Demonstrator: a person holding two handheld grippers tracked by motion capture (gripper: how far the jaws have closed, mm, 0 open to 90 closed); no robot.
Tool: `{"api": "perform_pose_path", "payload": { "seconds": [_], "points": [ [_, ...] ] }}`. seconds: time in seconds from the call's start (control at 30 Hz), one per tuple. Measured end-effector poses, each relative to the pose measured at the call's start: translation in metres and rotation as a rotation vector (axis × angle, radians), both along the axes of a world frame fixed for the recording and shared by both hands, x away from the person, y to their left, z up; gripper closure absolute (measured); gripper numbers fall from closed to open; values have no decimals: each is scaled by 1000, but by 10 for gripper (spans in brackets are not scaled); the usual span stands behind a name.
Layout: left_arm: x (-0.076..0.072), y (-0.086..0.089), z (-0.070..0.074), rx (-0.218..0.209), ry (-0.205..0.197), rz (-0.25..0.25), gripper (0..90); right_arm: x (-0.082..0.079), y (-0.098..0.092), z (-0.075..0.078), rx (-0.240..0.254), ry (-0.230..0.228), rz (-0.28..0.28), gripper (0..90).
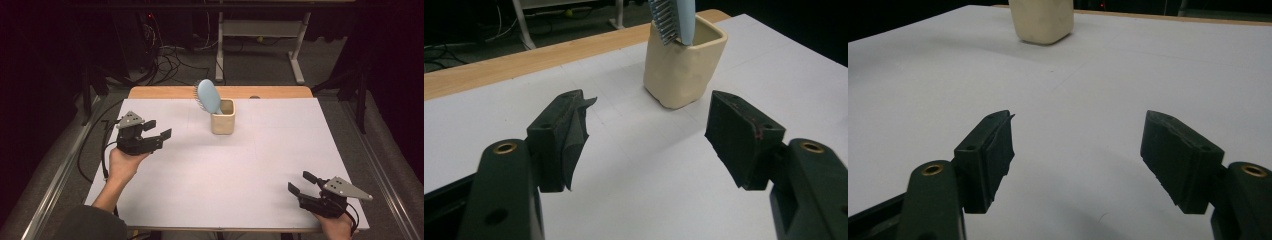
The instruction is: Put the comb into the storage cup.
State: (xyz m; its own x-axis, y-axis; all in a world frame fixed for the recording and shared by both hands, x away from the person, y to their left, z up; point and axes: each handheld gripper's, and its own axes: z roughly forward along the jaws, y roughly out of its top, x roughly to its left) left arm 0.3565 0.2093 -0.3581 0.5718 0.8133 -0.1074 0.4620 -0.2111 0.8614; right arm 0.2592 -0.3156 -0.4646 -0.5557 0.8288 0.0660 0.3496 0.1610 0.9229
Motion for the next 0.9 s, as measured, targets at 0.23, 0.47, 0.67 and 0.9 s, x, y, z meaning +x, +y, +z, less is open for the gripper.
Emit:
{"api": "perform_pose_path", "payload": {
  "seconds": [0.23,0.47,0.67,0.9],
  "points": [
    [-4,3,-2,-4,-1,1,332,0,0,0,0,0,0,298],
    [-10,5,-3,9,-10,1,332,0,0,0,0,1,0,298],
    [-13,6,-4,8,-13,-2,331,0,0,0,0,0,0,298],
    [-18,7,-4,12,-20,-4,330,0,0,0,1,0,-2,298]
  ]
}}
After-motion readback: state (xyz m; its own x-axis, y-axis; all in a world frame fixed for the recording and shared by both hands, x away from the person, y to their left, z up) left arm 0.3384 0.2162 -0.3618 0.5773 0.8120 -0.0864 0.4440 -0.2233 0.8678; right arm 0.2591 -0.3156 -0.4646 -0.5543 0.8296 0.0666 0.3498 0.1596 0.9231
